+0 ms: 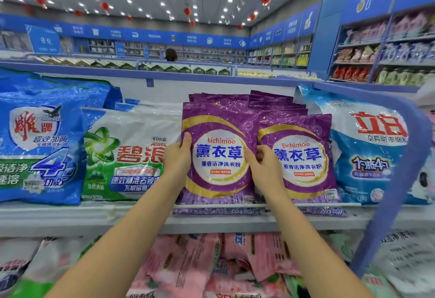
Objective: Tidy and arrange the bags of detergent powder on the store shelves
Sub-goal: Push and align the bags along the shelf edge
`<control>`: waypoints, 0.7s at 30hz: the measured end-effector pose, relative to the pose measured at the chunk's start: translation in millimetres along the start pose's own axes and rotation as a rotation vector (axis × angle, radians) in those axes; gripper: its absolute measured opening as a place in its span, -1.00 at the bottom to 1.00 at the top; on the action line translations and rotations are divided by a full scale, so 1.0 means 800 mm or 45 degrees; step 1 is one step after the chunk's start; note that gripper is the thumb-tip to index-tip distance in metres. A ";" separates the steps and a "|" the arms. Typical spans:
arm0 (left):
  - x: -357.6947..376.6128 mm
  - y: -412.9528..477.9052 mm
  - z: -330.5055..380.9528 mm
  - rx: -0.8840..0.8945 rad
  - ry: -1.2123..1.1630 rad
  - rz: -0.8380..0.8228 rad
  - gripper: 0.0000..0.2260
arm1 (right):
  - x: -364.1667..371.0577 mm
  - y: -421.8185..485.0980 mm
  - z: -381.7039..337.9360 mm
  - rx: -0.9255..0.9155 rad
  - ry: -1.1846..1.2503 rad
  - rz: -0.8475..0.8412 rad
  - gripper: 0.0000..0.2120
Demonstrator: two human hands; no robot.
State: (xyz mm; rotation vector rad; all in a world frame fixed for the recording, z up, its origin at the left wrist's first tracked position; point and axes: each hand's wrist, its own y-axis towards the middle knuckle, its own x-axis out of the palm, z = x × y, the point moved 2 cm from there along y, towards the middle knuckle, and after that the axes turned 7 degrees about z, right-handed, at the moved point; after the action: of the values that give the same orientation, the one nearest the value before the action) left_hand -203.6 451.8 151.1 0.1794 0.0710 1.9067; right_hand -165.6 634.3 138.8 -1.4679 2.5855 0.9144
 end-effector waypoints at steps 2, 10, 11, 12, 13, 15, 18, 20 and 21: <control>-0.001 0.000 0.004 -0.033 -0.001 -0.081 -0.74 | 0.002 -0.005 -0.001 0.006 0.019 0.059 -0.78; -0.032 -0.062 -0.009 0.760 0.303 -0.131 -0.53 | 0.007 -0.065 -0.011 -0.523 -0.260 0.334 -0.67; -0.036 -0.075 -0.017 0.907 0.431 -0.088 -0.49 | 0.012 -0.076 -0.011 -0.619 -0.368 0.328 -0.67; -0.038 -0.082 -0.027 1.039 0.578 -0.040 -0.49 | 0.018 -0.083 -0.009 -0.688 -0.458 0.318 -0.67; -0.039 -0.084 -0.036 1.144 0.741 -0.011 -0.49 | 0.023 -0.088 -0.005 -0.728 -0.530 0.313 -0.68; -0.040 -0.083 -0.054 1.217 1.068 -0.043 -0.50 | 0.026 -0.092 0.000 -0.730 -0.597 0.312 -0.67; -0.038 -0.070 -0.067 1.163 1.432 -0.154 -0.48 | 0.026 -0.095 0.007 -0.690 -0.676 0.300 -0.66; -0.036 -0.066 -0.068 1.110 1.520 -0.197 -0.42 | 0.028 -0.097 0.009 -0.658 -0.717 0.297 -0.64; -0.035 -0.067 -0.064 1.101 1.552 -0.211 -0.38 | 0.029 -0.098 0.010 -0.642 -0.727 0.298 -0.63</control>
State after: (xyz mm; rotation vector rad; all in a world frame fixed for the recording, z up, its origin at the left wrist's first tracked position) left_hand -152.9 445.2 90.3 -0.4264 1.6580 1.4486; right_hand -118.4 590.2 88.4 -0.7775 2.2021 1.8012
